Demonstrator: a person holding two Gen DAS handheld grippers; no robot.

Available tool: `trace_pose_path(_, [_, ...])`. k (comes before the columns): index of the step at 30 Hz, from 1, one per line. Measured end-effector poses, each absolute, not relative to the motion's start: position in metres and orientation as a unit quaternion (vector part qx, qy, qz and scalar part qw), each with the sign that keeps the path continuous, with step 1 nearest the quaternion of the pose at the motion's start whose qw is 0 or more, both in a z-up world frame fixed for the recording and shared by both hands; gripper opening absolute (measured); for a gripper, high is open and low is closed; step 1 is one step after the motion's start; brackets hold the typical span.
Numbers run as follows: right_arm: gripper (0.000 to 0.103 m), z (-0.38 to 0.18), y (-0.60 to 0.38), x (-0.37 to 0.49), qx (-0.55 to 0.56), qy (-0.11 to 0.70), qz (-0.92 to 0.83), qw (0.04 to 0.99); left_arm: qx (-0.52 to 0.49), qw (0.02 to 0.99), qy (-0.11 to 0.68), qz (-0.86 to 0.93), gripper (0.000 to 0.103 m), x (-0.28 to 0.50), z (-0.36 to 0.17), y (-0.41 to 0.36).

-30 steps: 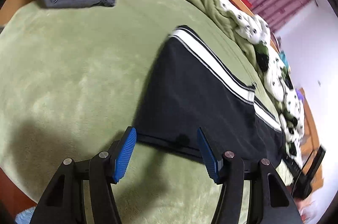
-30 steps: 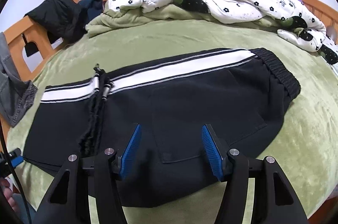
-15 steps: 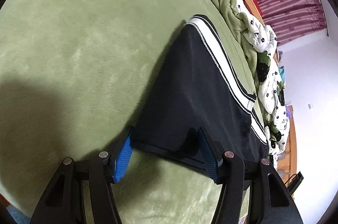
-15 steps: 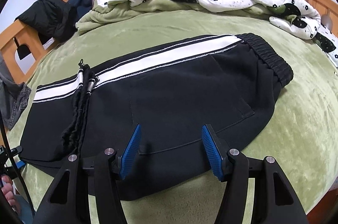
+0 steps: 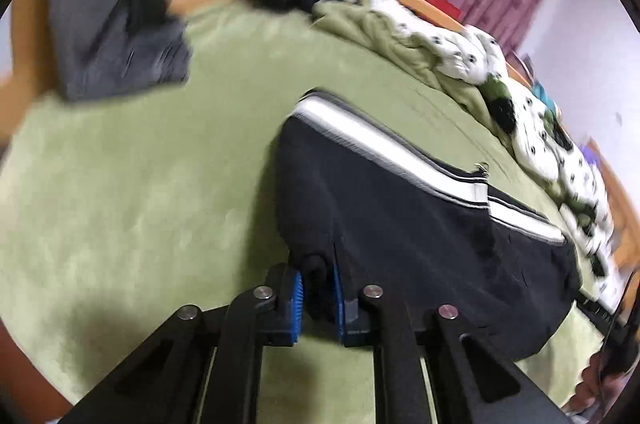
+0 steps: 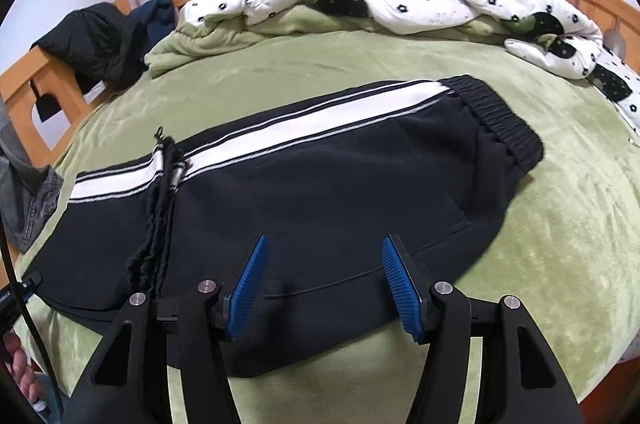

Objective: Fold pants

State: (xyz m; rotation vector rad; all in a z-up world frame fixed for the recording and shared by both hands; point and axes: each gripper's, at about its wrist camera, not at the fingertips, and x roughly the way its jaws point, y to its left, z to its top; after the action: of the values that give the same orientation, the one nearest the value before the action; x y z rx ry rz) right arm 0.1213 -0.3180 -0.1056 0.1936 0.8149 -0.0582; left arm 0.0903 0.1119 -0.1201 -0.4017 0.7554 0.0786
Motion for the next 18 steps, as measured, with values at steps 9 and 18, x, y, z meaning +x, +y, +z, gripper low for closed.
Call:
trace_pose_path(9, [0.059,-0.091,-0.381,0.099,0.183,0.379,-0.029,0.906,-0.086,0.942,0.311,-0.09,0.011,0.108,-0.035,-0.024])
trace_pose_path(18, [0.059,-0.075,-0.425,0.071,0.21,0.347,-0.059,0.912,-0.025,0.903,0.383,-0.193,0.01,0.134,-0.097,-0.16])
